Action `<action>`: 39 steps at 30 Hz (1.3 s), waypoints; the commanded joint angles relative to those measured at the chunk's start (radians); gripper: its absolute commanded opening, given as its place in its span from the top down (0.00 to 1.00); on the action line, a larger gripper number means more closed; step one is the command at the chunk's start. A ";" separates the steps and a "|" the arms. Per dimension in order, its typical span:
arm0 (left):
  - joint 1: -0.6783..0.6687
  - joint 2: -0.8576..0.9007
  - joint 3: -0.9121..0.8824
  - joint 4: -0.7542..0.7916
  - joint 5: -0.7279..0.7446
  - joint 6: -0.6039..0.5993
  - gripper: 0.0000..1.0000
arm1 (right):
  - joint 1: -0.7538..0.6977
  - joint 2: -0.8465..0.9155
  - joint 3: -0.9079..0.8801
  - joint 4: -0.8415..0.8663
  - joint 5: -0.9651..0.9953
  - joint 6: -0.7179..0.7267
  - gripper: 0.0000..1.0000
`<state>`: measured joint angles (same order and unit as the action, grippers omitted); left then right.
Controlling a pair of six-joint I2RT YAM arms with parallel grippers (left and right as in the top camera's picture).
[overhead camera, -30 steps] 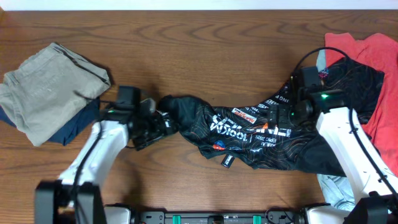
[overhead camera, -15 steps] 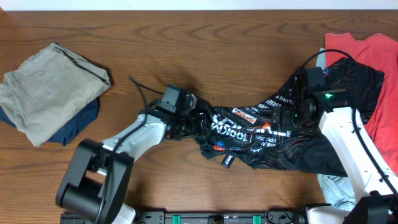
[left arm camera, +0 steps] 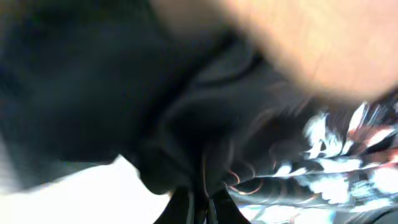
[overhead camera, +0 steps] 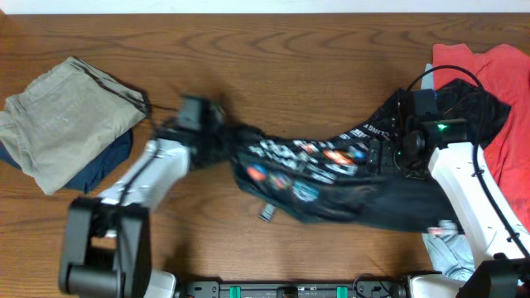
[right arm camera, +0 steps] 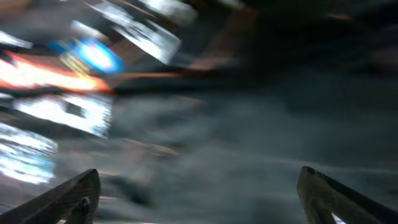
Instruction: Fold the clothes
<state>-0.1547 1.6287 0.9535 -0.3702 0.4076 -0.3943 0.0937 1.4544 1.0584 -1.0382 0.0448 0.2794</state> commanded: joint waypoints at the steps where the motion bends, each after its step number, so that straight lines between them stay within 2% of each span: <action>1: 0.129 -0.077 0.161 -0.014 -0.060 0.054 0.94 | -0.032 -0.013 0.009 -0.001 0.019 0.012 0.01; 4: 0.211 -0.082 0.277 -0.039 -0.059 0.053 0.94 | -0.041 -0.013 0.009 -0.002 0.018 0.012 0.01; 5: 0.230 -0.081 0.305 -0.051 -0.058 0.053 0.86 | -0.041 -0.013 0.009 -0.002 0.019 0.012 0.01; 6: 0.243 -0.081 0.319 -0.061 -0.058 0.053 0.54 | -0.041 -0.013 0.009 -0.002 0.019 0.012 0.01; 7: 0.251 -0.081 0.327 -0.077 -0.057 0.053 0.16 | -0.041 -0.013 0.009 -0.002 0.018 0.012 0.01; 8: 0.254 -0.081 0.327 -0.097 -0.058 0.053 0.02 | -0.041 -0.013 0.009 -0.001 0.019 0.012 0.01; 16: 0.195 -0.052 0.301 -0.466 -0.057 0.053 0.02 | -0.041 -0.013 0.009 0.000 0.019 0.012 0.01; 21: 0.097 -0.046 0.213 -0.541 -0.057 0.035 0.02 | -0.041 -0.013 0.009 -0.002 0.018 0.012 0.01; 24: 0.027 -0.046 0.129 -0.505 -0.057 -0.027 0.02 | -0.041 -0.013 0.009 -0.002 0.018 0.012 0.01; 31: -0.117 -0.046 -0.078 -0.267 -0.058 -0.238 0.02 | -0.041 -0.013 0.009 -0.003 0.018 0.012 0.01; 39: -0.240 -0.041 -0.214 0.007 -0.063 -0.332 0.02 | -0.041 -0.013 0.009 -0.006 0.018 0.012 0.01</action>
<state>-0.3656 1.5749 0.7666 -0.4011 0.3592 -0.6590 0.0639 1.4544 1.0584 -1.0401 0.0532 0.2798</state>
